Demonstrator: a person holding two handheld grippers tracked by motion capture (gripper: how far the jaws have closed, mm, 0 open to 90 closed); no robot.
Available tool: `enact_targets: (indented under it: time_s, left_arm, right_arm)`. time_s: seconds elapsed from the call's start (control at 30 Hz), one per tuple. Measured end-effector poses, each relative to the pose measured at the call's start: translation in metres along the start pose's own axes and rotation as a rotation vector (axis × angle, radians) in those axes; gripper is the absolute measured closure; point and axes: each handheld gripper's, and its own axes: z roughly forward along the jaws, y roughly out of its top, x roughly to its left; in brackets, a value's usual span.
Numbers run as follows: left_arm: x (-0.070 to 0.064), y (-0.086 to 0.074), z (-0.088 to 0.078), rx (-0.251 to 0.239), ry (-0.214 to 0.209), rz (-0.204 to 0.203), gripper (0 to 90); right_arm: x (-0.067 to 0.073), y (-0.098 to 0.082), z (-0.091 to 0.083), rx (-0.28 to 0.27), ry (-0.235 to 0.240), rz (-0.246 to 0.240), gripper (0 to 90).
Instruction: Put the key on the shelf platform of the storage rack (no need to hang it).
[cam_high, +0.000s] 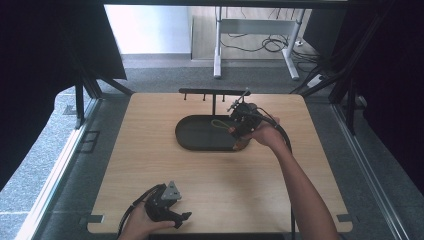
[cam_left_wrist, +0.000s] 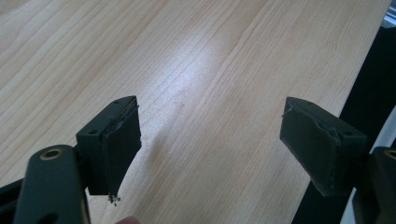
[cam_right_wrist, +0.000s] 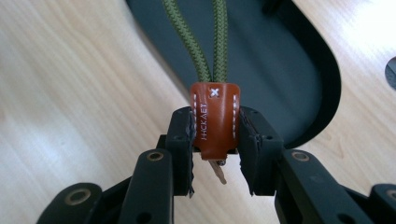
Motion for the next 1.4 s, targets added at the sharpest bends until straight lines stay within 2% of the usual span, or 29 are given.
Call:
enact_targets:
  time_s: [0.2,0.33,0.43,0.73,1.13,1.4]
  left_arm:
    - [0.002,-0.001,-0.002,0.000,0.002,-0.003,21.0]
    - [0.003,-0.001,-0.002,-0.005,0.003,-0.011,21.0]
    - [0.003,-0.001,-0.003,-0.006,0.004,-0.011,21.0]
    - [0.002,-0.001,-0.001,-0.004,0.002,-0.012,21.0]
    - [0.002,-0.001,-0.001,-0.002,0.001,-0.010,20.9]
    - [0.003,-0.002,-0.001,-0.003,0.003,-0.011,20.8]
  right_arm:
    - [-0.012,0.014,0.012,-0.014,-0.006,0.016,67.5]
    - [-0.014,0.018,0.020,-0.018,-0.012,0.028,67.4]
    - [-0.014,0.017,0.026,-0.023,-0.015,0.026,67.3]
    - [-0.011,0.004,0.065,-0.009,-0.011,0.006,67.0]
    - [-0.008,-0.003,0.082,0.008,-0.016,0.001,65.9]
    - [-0.007,-0.003,0.080,-0.003,-0.020,0.005,58.9]
